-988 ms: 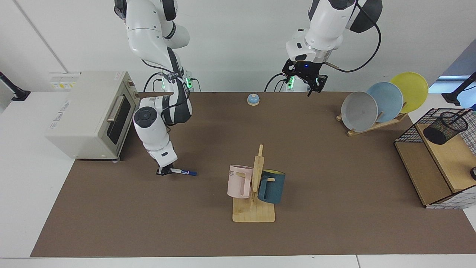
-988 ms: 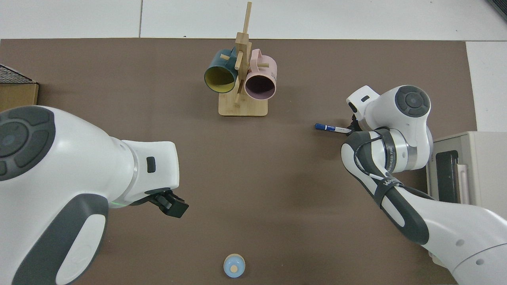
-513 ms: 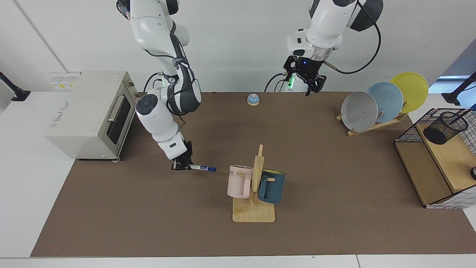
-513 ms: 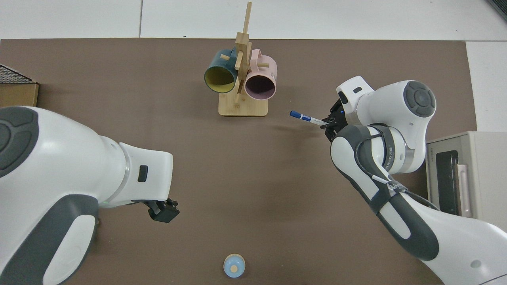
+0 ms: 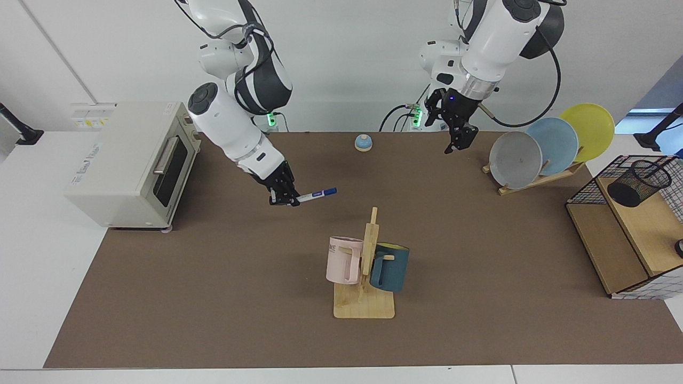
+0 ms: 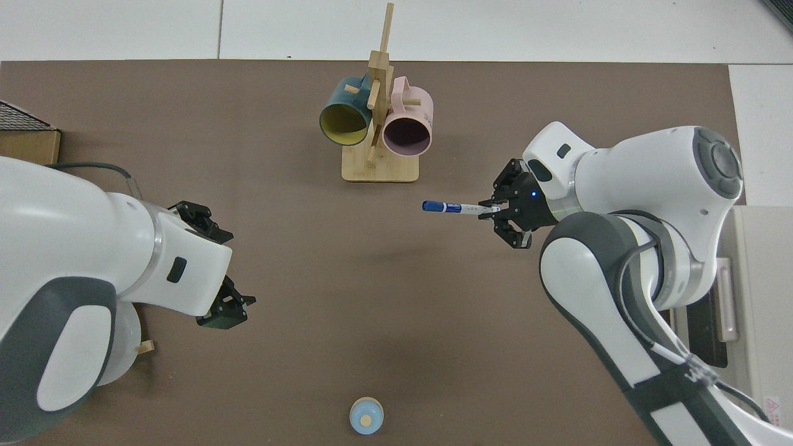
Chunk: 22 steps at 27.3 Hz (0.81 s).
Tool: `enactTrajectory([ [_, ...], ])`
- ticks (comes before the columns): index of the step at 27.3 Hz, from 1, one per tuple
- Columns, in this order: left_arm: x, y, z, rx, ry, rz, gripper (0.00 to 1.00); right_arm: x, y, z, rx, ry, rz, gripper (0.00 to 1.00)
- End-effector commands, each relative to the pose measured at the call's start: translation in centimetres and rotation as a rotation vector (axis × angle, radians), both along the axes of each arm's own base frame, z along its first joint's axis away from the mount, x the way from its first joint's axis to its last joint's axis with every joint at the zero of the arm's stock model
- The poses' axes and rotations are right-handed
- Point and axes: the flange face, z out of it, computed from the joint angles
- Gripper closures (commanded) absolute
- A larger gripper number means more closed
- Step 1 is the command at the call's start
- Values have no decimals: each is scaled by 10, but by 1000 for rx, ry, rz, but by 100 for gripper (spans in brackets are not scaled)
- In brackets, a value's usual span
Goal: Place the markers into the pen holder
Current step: 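Carry the marker to the middle while the left gripper reaches it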
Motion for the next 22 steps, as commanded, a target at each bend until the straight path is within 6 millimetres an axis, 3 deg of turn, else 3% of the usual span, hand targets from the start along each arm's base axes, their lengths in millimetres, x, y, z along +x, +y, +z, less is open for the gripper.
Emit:
enactTrajectory([
  [1,-8,0,-2,-46,-29,-25,0,-43,25,20,36,-20,74,100],
  [12,-3,1,-1,-58,-93,-202,0,-90,116,47,94,-41,-32,100],
  [22,-4,-7,-1,-15,-110,-275,0,-116,151,55,93,-45,-76,100],
])
